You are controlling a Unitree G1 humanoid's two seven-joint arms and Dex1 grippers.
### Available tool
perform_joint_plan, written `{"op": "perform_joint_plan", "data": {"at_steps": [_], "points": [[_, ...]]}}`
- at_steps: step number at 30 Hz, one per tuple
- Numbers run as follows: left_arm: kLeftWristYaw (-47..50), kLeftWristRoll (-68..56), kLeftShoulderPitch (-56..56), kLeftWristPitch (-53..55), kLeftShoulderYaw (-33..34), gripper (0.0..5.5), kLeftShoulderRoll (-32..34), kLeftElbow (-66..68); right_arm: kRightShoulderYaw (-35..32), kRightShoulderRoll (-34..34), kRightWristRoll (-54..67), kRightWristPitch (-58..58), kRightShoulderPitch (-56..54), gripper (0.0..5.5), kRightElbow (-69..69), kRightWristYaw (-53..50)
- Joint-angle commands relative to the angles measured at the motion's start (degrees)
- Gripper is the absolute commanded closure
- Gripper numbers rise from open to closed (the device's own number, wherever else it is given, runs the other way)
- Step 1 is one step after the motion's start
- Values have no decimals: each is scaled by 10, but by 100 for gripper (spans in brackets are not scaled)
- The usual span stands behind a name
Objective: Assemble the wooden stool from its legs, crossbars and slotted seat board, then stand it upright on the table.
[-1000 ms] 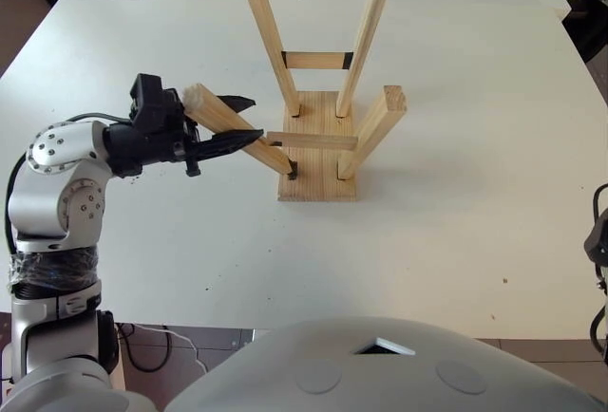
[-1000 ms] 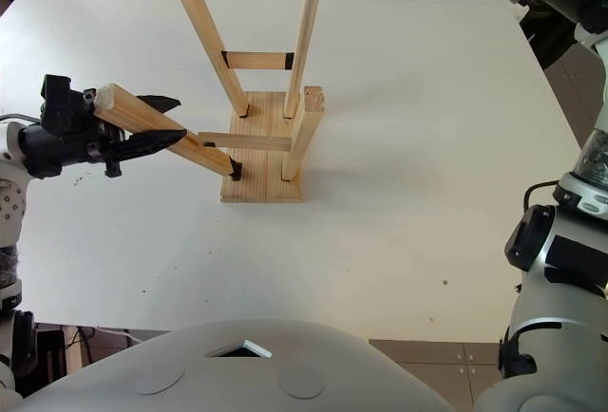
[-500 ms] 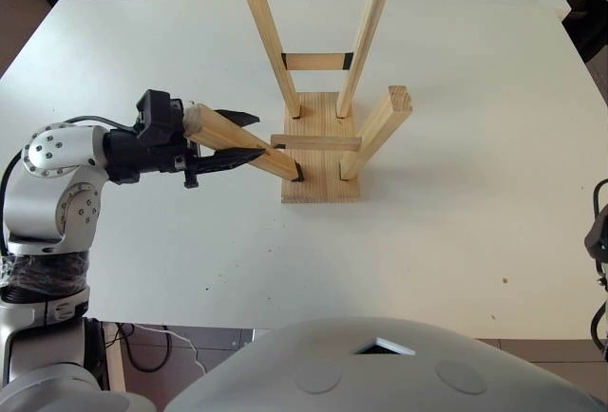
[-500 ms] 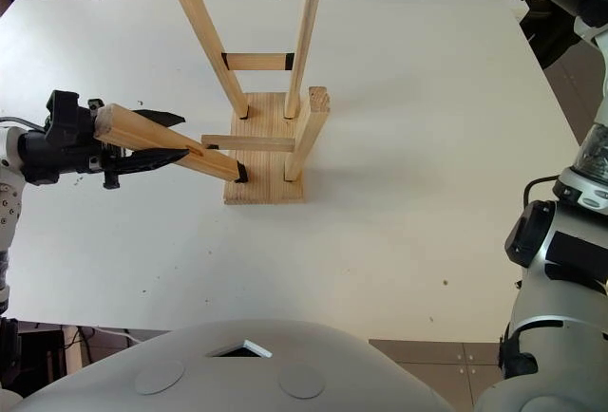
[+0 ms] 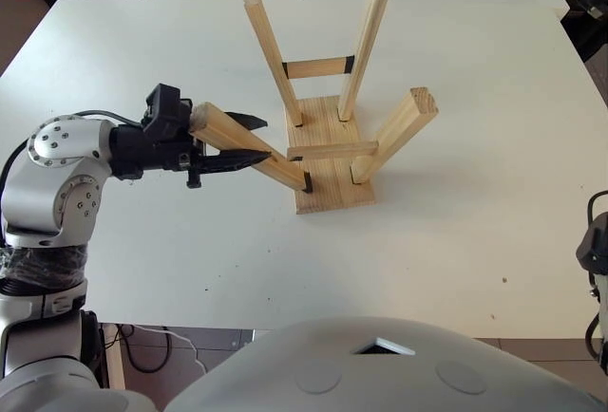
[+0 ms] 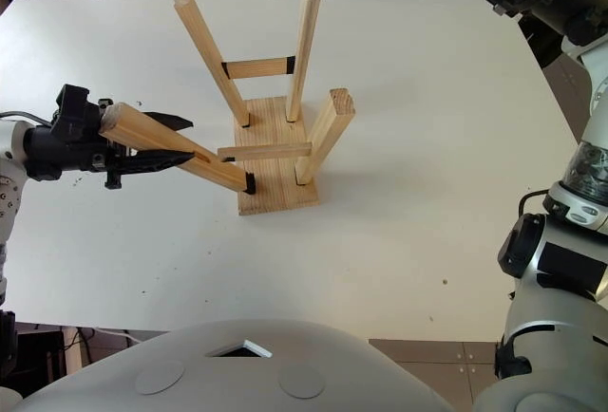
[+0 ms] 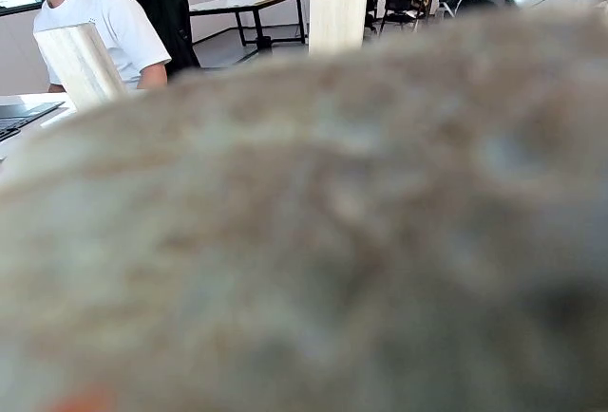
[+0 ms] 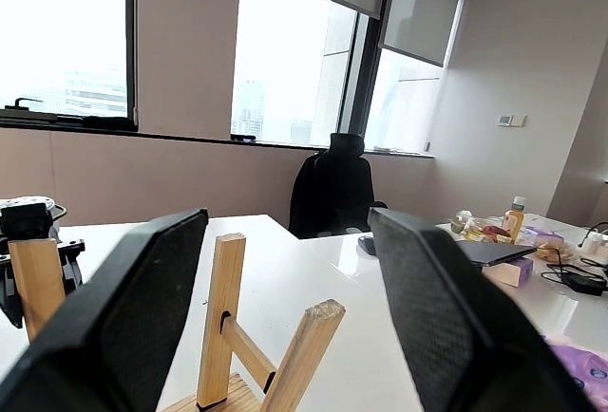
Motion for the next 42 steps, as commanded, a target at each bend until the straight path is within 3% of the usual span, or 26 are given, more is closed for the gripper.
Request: {"op": "perform_joint_plan", "data": {"at_steps": [1,11,21,30,36,42], "points": [[-10,30,4,-15,-8,345,15,-4,-4,6,18,10,5,235,-20,-12],[-50,45,-59,-14,-30,345,29,28,-24,23,46,21,57,235,-78,-58],[-72,72,-131,-2,-84,345,13,53,-62,71,141,54,173,235,-226,-174],[-43,88,-139,13,-84,346,19,7,-48,109,224,59,235,235,-326,-288],[-32,105,-174,29,-99,346,18,-5,-15,132,216,37,283,235,-369,-330],[-16,109,-182,45,-97,346,14,0,6,140,245,20,274,235,-428,-380]]}}
